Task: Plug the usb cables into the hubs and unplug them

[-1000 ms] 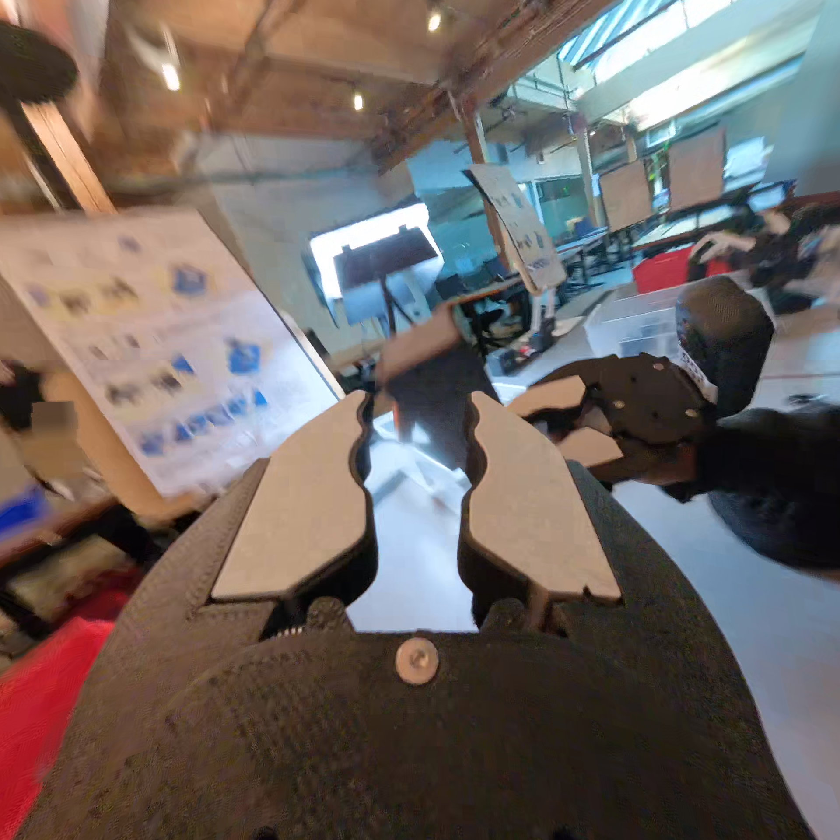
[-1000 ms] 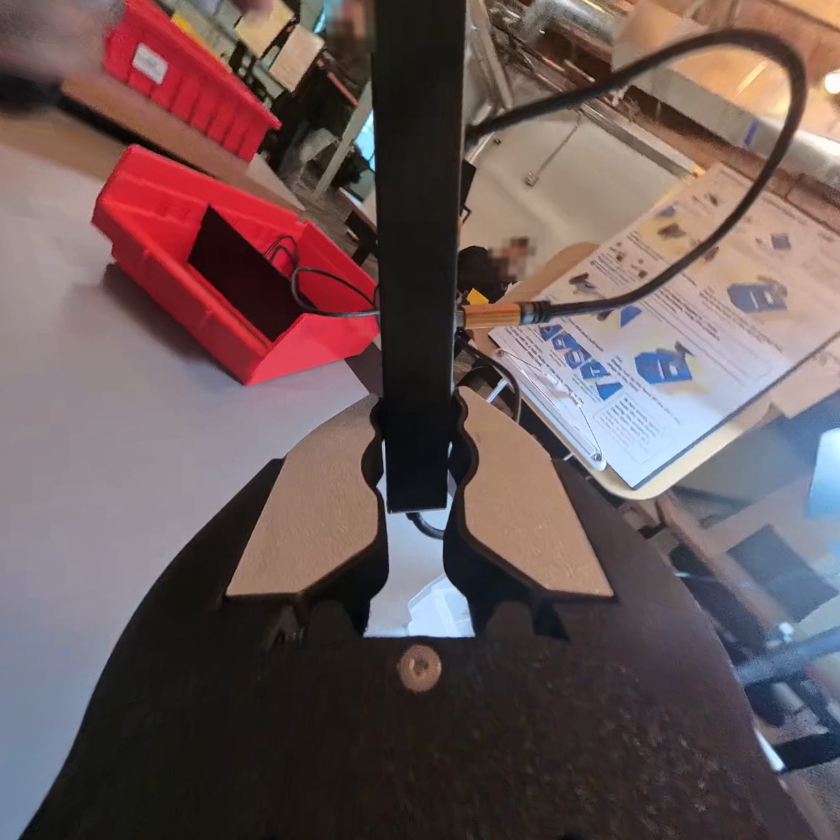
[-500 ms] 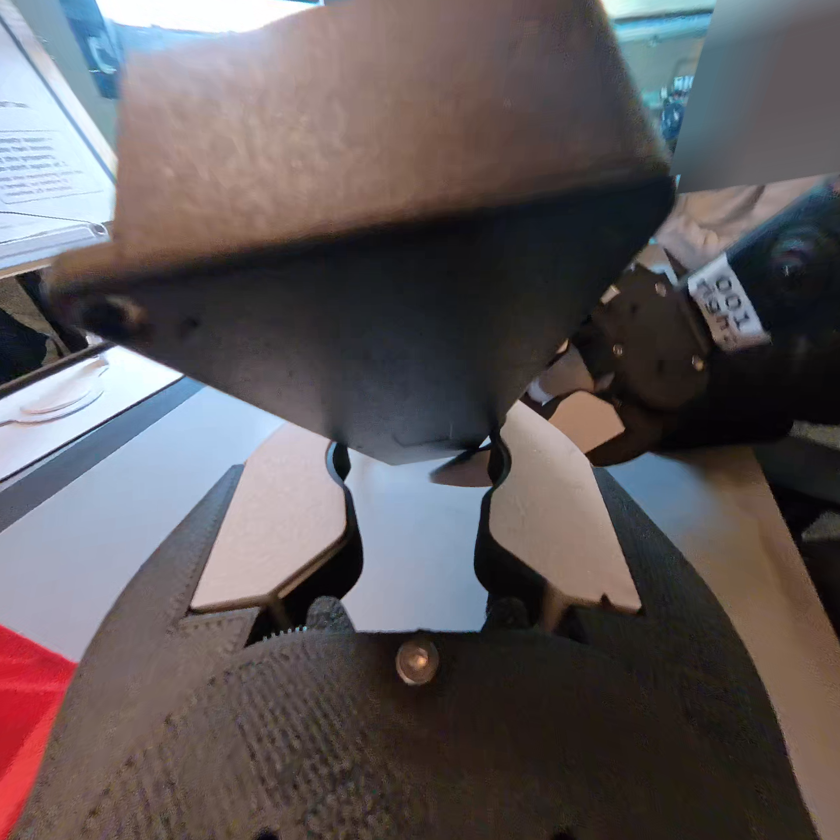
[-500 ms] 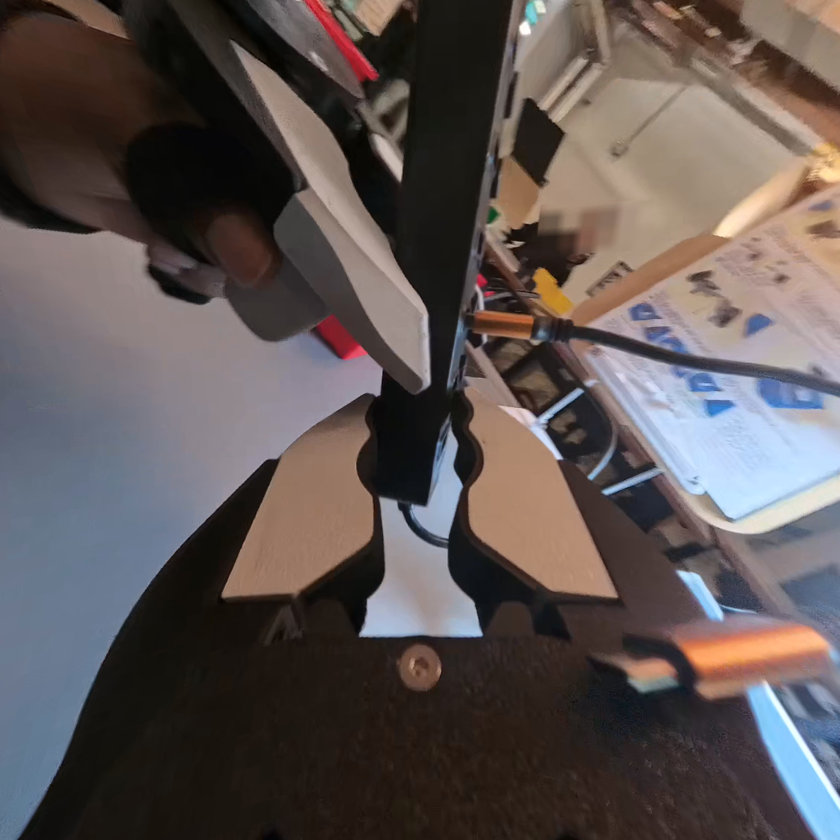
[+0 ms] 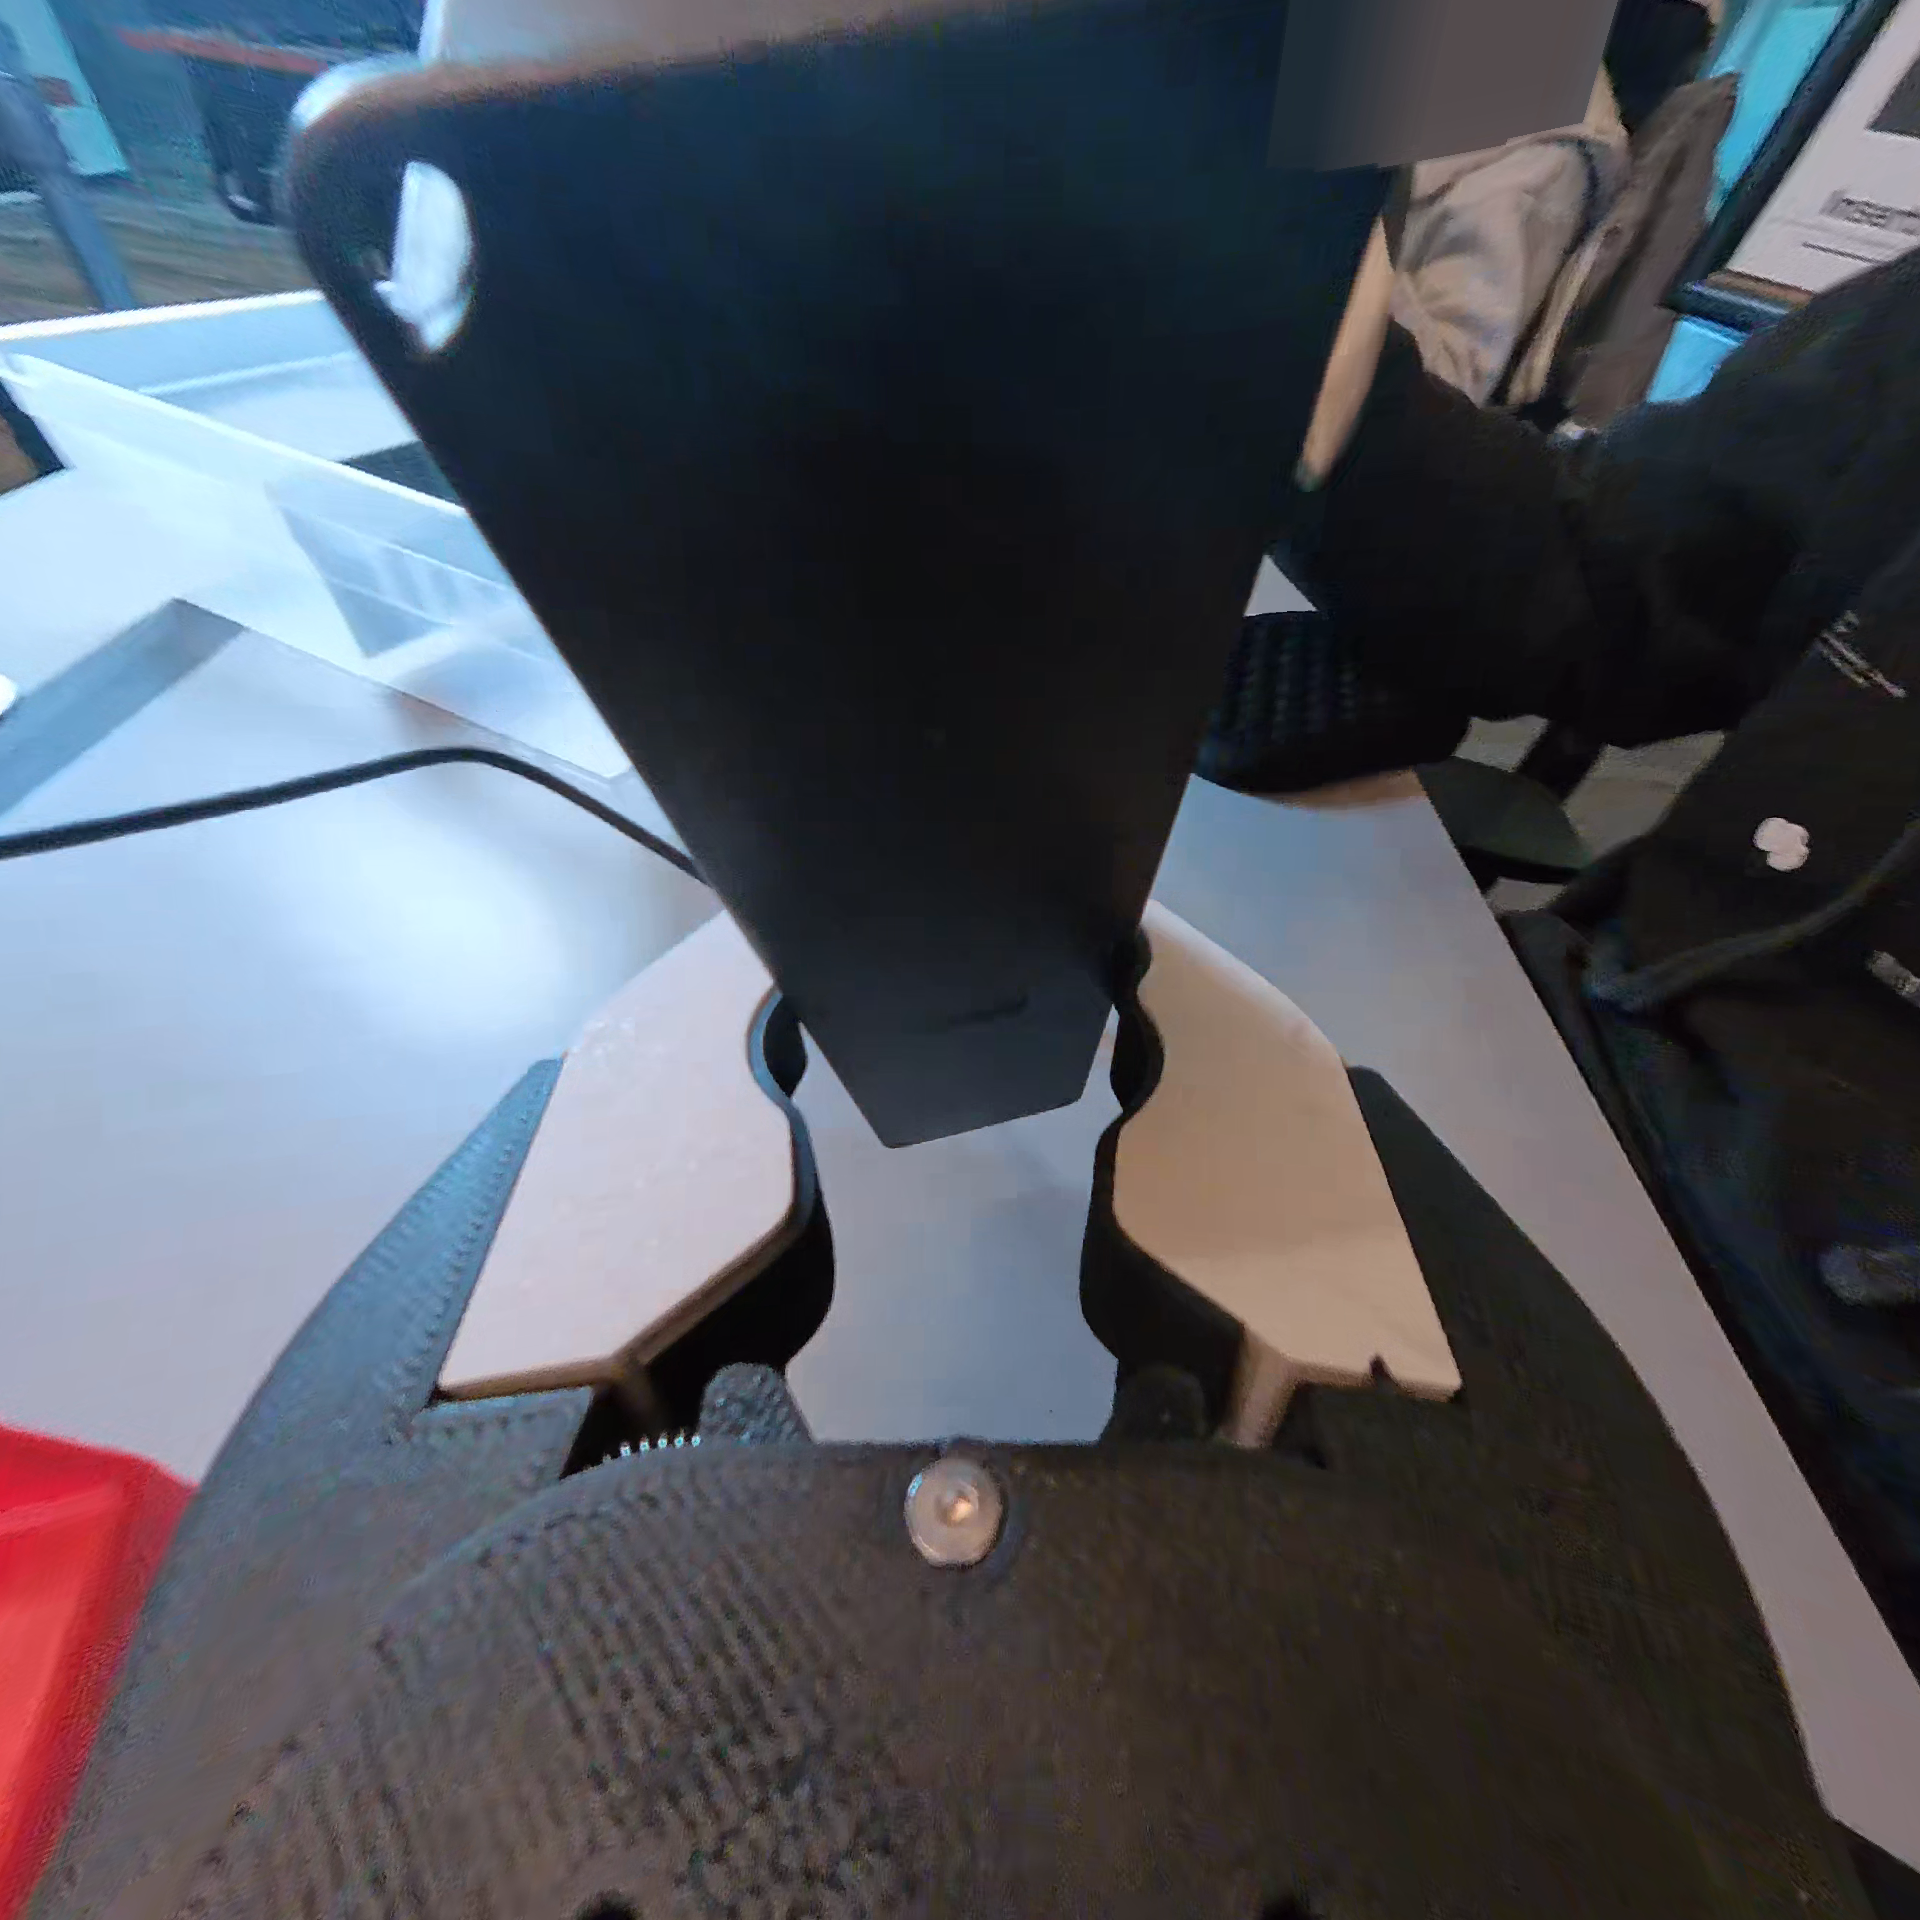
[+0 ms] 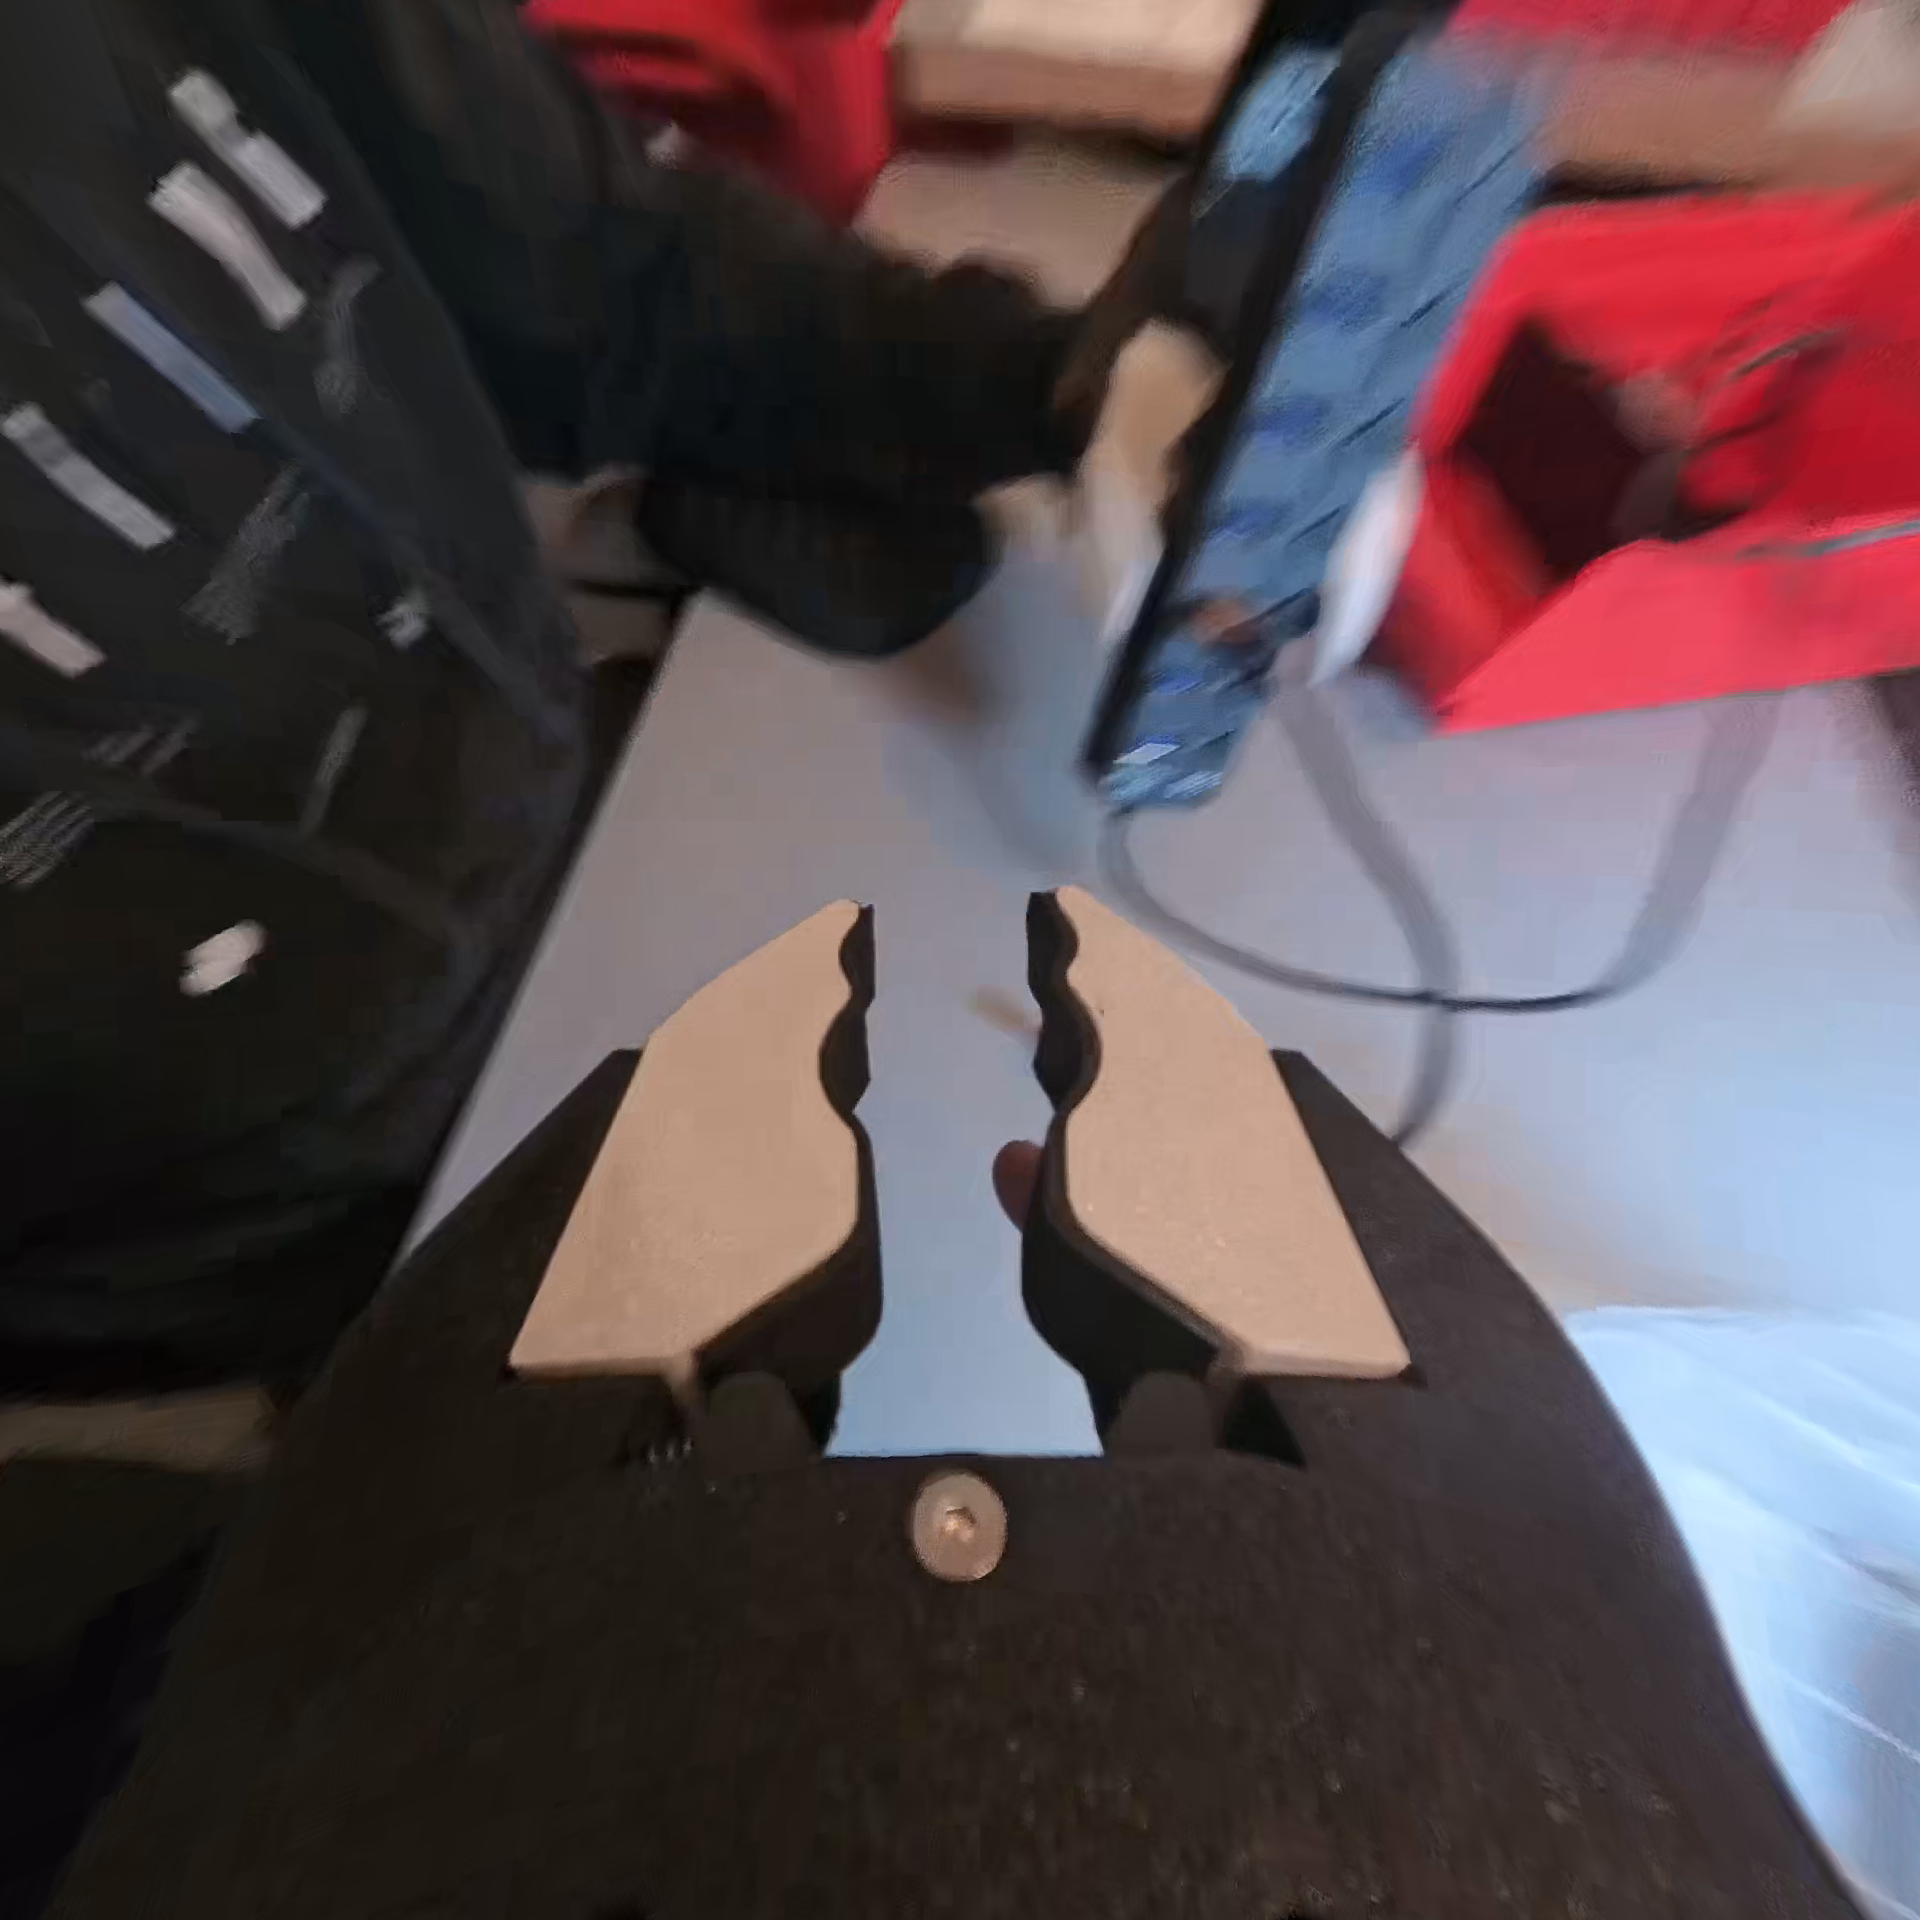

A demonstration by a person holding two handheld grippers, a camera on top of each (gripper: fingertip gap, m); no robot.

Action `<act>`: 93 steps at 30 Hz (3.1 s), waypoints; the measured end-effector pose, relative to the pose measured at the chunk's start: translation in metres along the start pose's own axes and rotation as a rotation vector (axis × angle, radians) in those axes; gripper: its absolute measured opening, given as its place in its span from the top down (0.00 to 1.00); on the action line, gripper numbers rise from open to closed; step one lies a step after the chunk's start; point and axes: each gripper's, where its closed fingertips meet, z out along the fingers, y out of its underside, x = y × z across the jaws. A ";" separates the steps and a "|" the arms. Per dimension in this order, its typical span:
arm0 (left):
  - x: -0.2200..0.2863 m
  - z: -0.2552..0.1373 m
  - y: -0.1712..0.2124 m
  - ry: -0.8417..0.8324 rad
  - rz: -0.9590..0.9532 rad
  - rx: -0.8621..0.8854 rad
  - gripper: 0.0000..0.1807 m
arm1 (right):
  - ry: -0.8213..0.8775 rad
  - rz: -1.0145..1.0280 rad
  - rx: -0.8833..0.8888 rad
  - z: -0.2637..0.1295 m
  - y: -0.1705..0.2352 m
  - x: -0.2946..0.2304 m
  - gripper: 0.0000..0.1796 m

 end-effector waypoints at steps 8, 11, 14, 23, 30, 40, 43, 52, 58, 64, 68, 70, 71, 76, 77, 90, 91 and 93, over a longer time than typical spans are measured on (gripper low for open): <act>0.020 0.019 0.012 0.032 0.081 -0.074 0.68 | 0.107 -0.189 -0.294 0.078 -0.003 0.038 0.75; 0.025 0.023 0.014 0.020 0.134 -0.101 0.68 | 0.044 -0.178 -0.316 0.106 0.009 0.035 0.83; 0.027 0.023 0.014 0.012 0.167 -0.112 0.68 | 0.024 -0.156 -0.290 0.111 0.013 0.034 0.91; 0.002 0.023 -0.004 -0.204 0.177 -0.009 0.62 | 0.175 -0.192 -0.225 0.107 0.000 0.053 0.91; 0.004 0.019 -0.007 -0.225 0.240 -0.038 0.65 | 0.201 -0.227 -0.215 0.105 -0.005 0.052 0.91; 0.001 0.026 -0.013 -0.250 0.213 -0.066 0.65 | 0.166 -0.235 -0.188 0.088 -0.009 0.053 0.91; -0.006 0.025 -0.004 -0.308 0.245 -0.169 0.65 | 0.172 -0.245 -0.226 0.083 0.000 0.058 0.91; -0.022 0.004 -0.004 -0.325 0.117 -0.062 0.65 | 0.706 -0.186 0.110 -0.080 -0.045 0.123 0.91; -0.019 0.014 0.005 -0.271 0.075 -0.037 0.65 | 1.203 -0.232 0.215 -0.169 -0.029 0.171 0.91; -0.013 0.014 -0.004 -0.217 0.023 0.052 0.66 | 1.500 -0.312 0.407 -0.207 -0.014 0.187 0.91; -0.012 0.013 -0.006 -0.207 0.015 0.075 0.67 | 1.422 -0.181 0.229 -0.182 0.027 0.214 0.91; -0.012 0.011 -0.006 -0.212 0.020 0.079 0.67 | 1.331 -0.055 0.028 -0.161 0.059 0.228 0.91; -0.012 0.010 -0.006 -0.215 0.025 0.079 0.67 | 1.290 -0.005 -0.074 -0.153 0.073 0.230 0.91; -0.016 0.007 -0.005 -0.224 0.021 0.085 0.67 | 0.996 0.184 -0.543 -0.124 0.140 0.208 0.91; -0.016 0.007 -0.004 -0.223 0.017 0.084 0.67 | 0.974 0.210 -0.608 -0.125 0.150 0.203 0.89; -0.013 0.006 -0.008 -0.161 -0.027 0.152 0.67 | 0.578 0.030 -0.193 -0.044 0.027 0.138 0.74; -0.011 0.006 -0.009 -0.147 -0.031 0.159 0.67 | 0.507 0.010 -0.136 -0.026 0.012 0.127 0.74; -0.005 0.006 -0.011 -0.103 -0.039 0.181 0.67 | 0.358 -0.009 -0.040 0.011 -0.011 0.104 0.73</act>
